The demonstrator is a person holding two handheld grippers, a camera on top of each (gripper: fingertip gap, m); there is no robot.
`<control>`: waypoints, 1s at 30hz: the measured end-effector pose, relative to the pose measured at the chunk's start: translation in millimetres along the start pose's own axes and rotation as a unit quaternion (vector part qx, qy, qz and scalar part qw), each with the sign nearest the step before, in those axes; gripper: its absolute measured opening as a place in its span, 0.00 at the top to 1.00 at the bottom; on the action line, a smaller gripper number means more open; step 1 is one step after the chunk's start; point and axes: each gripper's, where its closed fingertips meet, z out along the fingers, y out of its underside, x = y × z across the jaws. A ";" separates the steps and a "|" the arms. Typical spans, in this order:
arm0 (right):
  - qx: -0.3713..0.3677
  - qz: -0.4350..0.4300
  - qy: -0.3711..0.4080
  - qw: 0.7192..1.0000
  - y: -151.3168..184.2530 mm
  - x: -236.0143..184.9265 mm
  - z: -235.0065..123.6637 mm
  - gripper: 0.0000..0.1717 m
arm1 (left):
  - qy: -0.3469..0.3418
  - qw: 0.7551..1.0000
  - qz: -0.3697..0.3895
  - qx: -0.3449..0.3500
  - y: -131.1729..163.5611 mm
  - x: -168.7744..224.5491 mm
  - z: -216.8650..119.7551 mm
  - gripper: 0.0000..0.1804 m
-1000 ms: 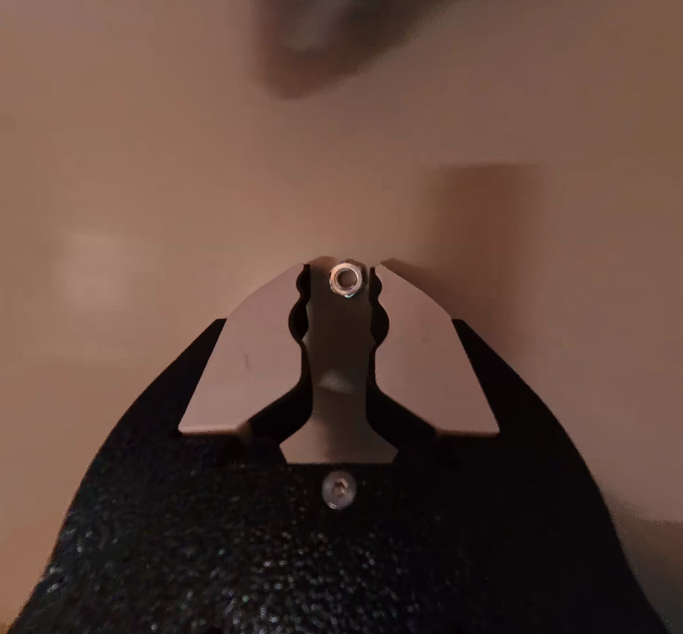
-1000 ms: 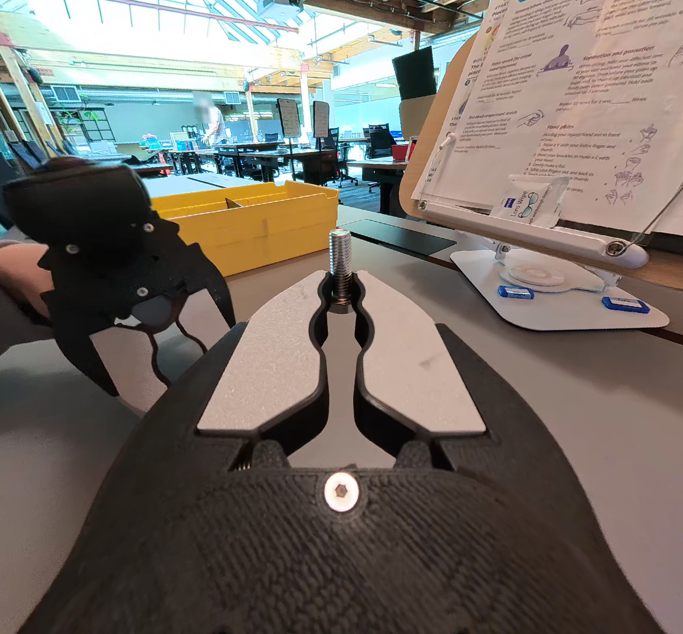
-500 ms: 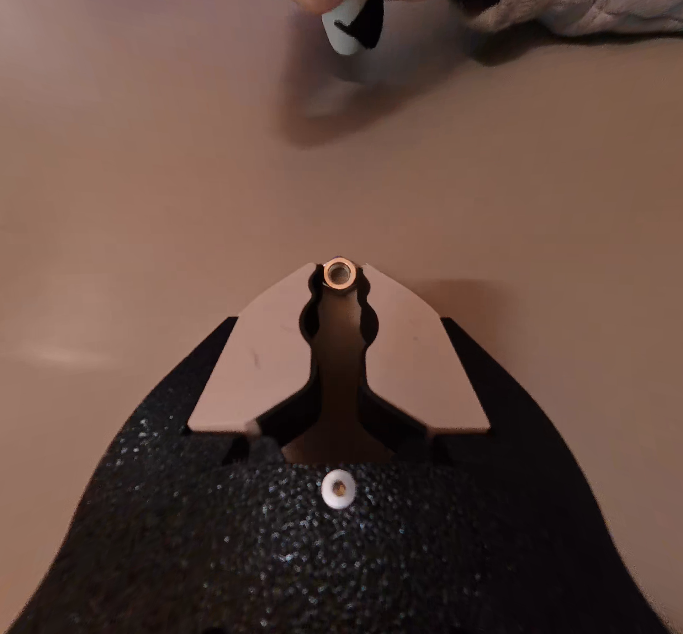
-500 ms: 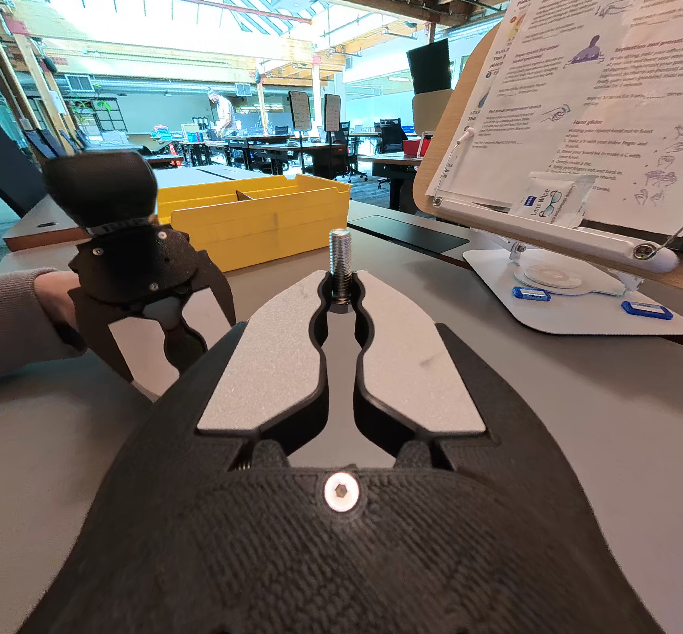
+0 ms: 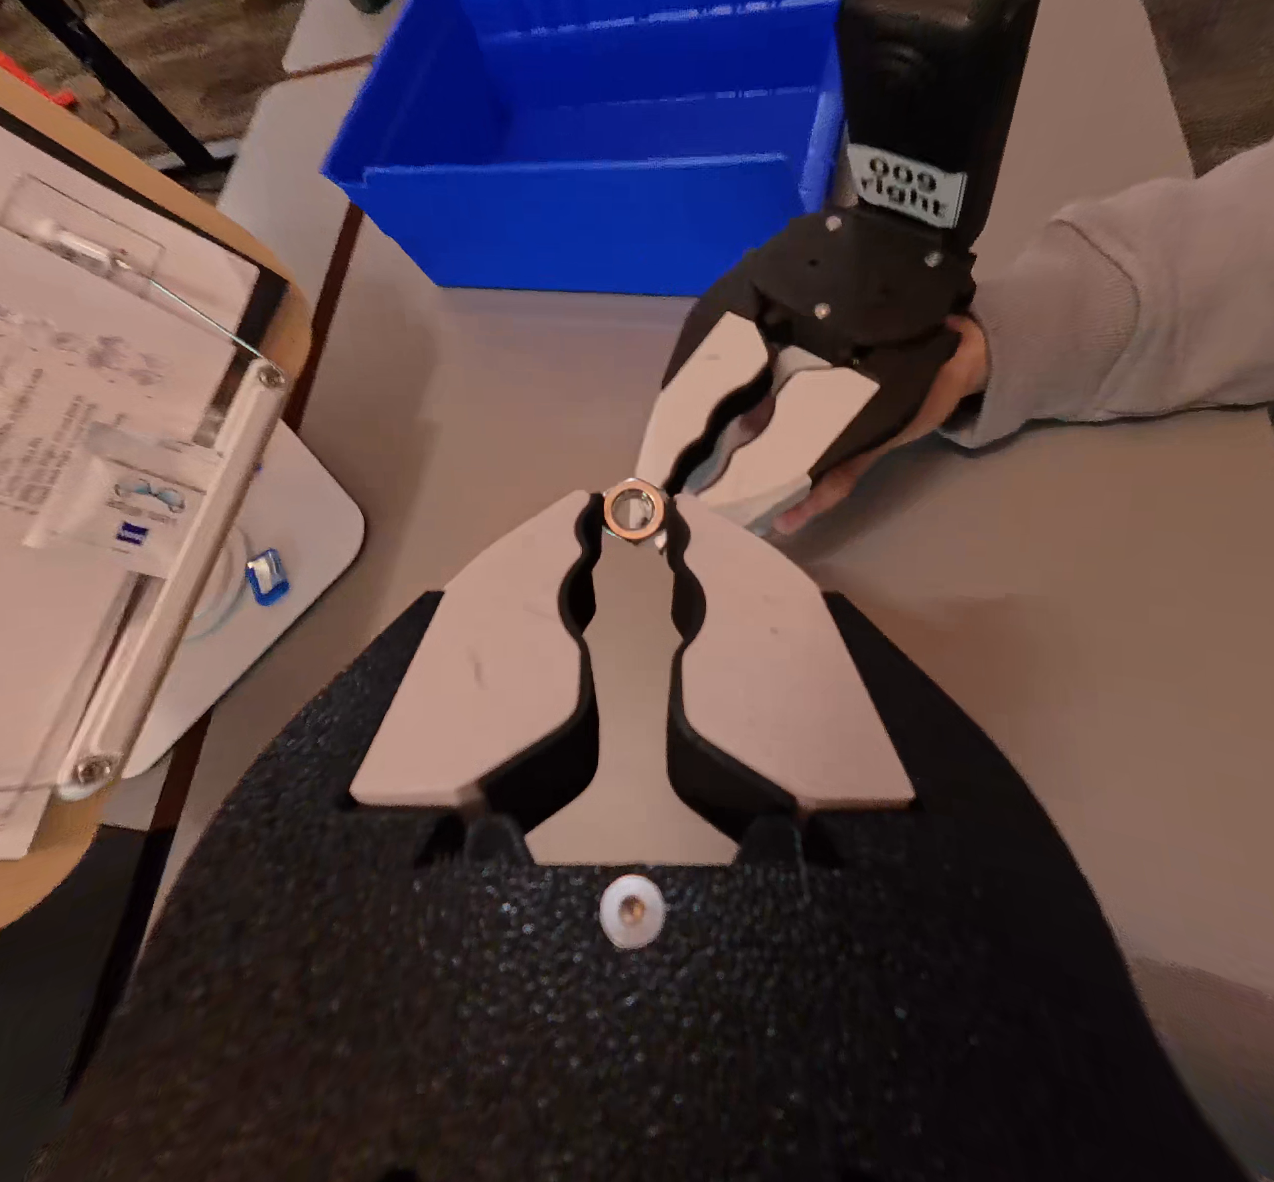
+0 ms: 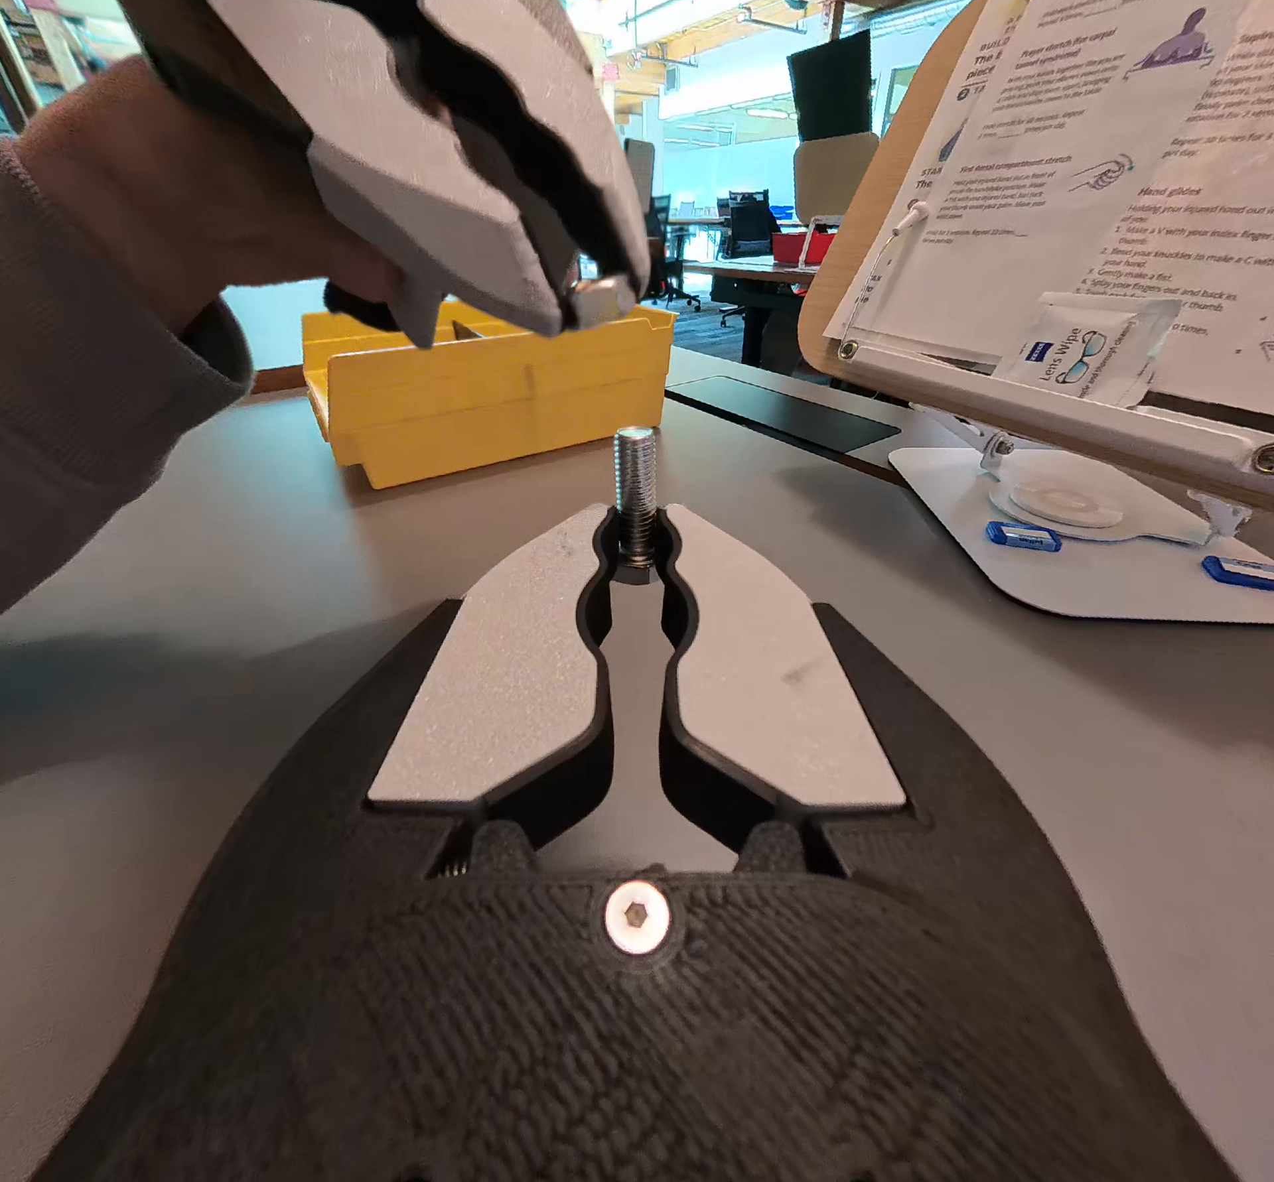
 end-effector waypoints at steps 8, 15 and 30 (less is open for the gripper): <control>-0.008 -0.014 -0.006 1.000 1.8 -5.0 2.1 0.95 | 0.033 0.999 0.009 -0.029 15.6 8.8 17.2 0.91; -0.018 -0.029 -0.008 0.999 4.4 -9.1 3.9 0.95 | 0.047 0.998 0.002 -0.035 20.8 11.5 18.3 0.91; -0.012 -0.013 -0.018 1.000 3.3 -9.8 2.9 0.95 | 0.055 0.998 -0.005 -0.012 15.8 13.2 17.8 0.83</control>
